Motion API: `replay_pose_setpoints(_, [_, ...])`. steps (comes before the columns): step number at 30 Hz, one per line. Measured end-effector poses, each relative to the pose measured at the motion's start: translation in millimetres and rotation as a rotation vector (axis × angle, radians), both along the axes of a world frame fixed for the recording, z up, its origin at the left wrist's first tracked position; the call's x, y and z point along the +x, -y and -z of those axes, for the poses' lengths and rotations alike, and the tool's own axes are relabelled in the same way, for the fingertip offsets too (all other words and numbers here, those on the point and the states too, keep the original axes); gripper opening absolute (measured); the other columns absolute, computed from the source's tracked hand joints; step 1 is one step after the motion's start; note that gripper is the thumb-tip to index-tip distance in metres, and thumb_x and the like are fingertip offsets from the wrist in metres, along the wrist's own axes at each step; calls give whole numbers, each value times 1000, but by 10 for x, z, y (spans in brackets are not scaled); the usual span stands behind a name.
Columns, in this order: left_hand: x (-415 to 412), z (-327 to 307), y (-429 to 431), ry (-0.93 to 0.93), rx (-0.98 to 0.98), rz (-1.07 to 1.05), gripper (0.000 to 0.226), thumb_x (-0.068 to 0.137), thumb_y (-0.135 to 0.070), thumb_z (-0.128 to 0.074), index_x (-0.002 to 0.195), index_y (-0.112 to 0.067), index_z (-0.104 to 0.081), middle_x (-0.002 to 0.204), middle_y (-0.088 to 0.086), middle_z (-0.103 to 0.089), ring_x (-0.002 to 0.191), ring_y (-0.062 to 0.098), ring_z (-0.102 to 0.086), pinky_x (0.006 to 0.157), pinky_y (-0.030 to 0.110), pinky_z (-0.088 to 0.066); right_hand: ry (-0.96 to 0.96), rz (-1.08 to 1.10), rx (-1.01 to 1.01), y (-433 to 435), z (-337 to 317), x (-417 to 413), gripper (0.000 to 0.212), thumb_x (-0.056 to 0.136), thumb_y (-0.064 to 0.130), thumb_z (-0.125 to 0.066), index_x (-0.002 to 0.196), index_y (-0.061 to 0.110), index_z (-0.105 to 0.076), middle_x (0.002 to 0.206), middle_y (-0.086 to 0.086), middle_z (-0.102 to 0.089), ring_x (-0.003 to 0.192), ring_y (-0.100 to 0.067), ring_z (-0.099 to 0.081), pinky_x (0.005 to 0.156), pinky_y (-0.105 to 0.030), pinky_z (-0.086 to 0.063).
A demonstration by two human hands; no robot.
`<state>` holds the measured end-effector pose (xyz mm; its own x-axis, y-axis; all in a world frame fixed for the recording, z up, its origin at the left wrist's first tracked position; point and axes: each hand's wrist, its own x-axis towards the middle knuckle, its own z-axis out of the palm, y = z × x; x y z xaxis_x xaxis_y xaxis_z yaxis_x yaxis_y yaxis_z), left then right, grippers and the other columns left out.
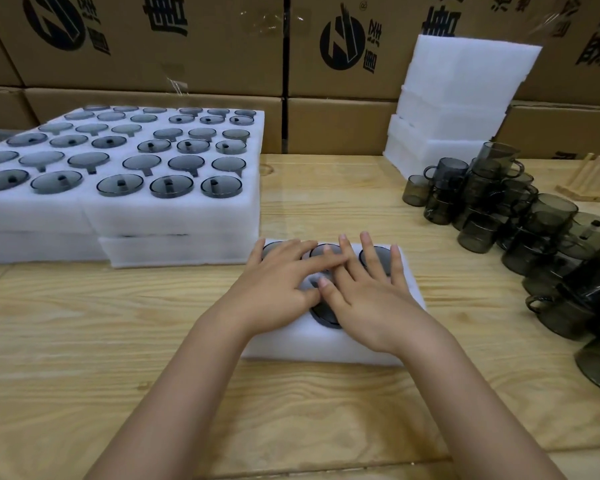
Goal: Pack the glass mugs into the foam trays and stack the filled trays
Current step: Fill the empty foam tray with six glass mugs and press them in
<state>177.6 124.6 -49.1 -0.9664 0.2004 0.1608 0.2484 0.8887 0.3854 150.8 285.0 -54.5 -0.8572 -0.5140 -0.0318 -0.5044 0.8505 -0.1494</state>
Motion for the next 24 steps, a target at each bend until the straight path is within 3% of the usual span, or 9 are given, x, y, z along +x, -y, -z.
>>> replay_pose_setpoints(4, [11, 10, 4, -16, 79, 3, 48, 95, -28, -49, 132, -57, -40, 150, -16, -34, 141, 3, -20, 118, 46, 2, 43, 21, -34, 1, 29, -8, 66, 88, 59, 3, 149, 36, 11, 156, 10, 20, 141, -17, 27, 112, -49, 20])
replay_pose_setpoints(6, [47, -5, 28, -68, 394, 1, 39, 88, -18, -56, 118, -43, -61, 136, -14, -52, 131, 0, -39, 116, 38, -19, 39, 20, -50, -11, 47, -13, 72, 82, 65, 3, 148, 38, 9, 156, 11, 20, 142, -16, 24, 113, -47, 19])
replay_pose_setpoints(9, [118, 8, 159, -156, 1021, -38, 29, 76, -14, -56, 98, -24, -71, 109, -9, -71, 112, 4, -59, 94, 16, -41, 55, 19, -61, -30, 58, -13, 73, 84, 67, -3, 149, 37, 4, 156, 12, 20, 142, -14, 24, 114, -45, 15])
replay_pose_setpoints(12, [82, 163, 277, -168, 1251, -137, 27, 78, -10, -55, 102, -9, -69, 112, 8, -70, 116, 23, -59, 100, 32, -44, 136, -6, -194, -70, -8, -30, 68, 90, 64, -15, 150, 33, -13, 158, 13, 2, 145, -12, 13, 116, -41, 5])
replay_pose_setpoints(14, [34, 275, 291, -121, 1361, -179, 25, 86, 0, -51, 106, -3, -65, 121, 19, -63, 123, 36, -52, 110, 52, -35, 211, 64, -566, -164, -94, -80, 54, 93, 55, -31, 140, 29, -39, 145, 11, -37, 141, -9, -23, 113, -26, -19])
replay_pose_setpoints(16, [-9, 355, 306, -115, 1403, -205, 28, 90, 7, -42, 104, -3, -65, 122, 18, -62, 125, 39, -50, 110, 58, -31, 105, 199, -863, -330, -180, -225, 37, 95, 43, -43, 125, 26, -56, 118, 13, -58, 102, 5, -53, 86, -3, -35])
replay_pose_setpoints(18, [-41, 390, 326, -136, 1401, -211, 29, 91, 7, -41, 103, -3, -65, 120, 17, -63, 123, 38, -53, 108, 56, -35, -120, 355, -840, -578, -210, -489, 30, 96, 36, -47, 118, 21, -61, 110, 7, -63, 85, 2, -55, 72, -11, -39])
replay_pose_setpoints(21, [-59, 403, 332, -137, 1438, -196, 27, 91, 6, -42, 101, 0, -66, 110, 9, -70, 107, 27, -63, 94, 42, -48, -226, 568, -566, -961, -131, -957, 44, 96, 30, -46, 134, 9, -47, 144, -9, -41, 124, -30, -42, 100, -35, -34])
replay_pose_setpoints(24, [-74, 409, 328, -143, 1441, -186, 28, 91, 8, -40, 101, 0, -65, 102, 3, -73, 97, 18, -65, 85, 32, -51, -102, 678, -285, -1188, 40, -1229, 60, 96, 32, -44, 147, 9, -23, 158, -5, -7, 141, -38, -11, 112, -47, -20])
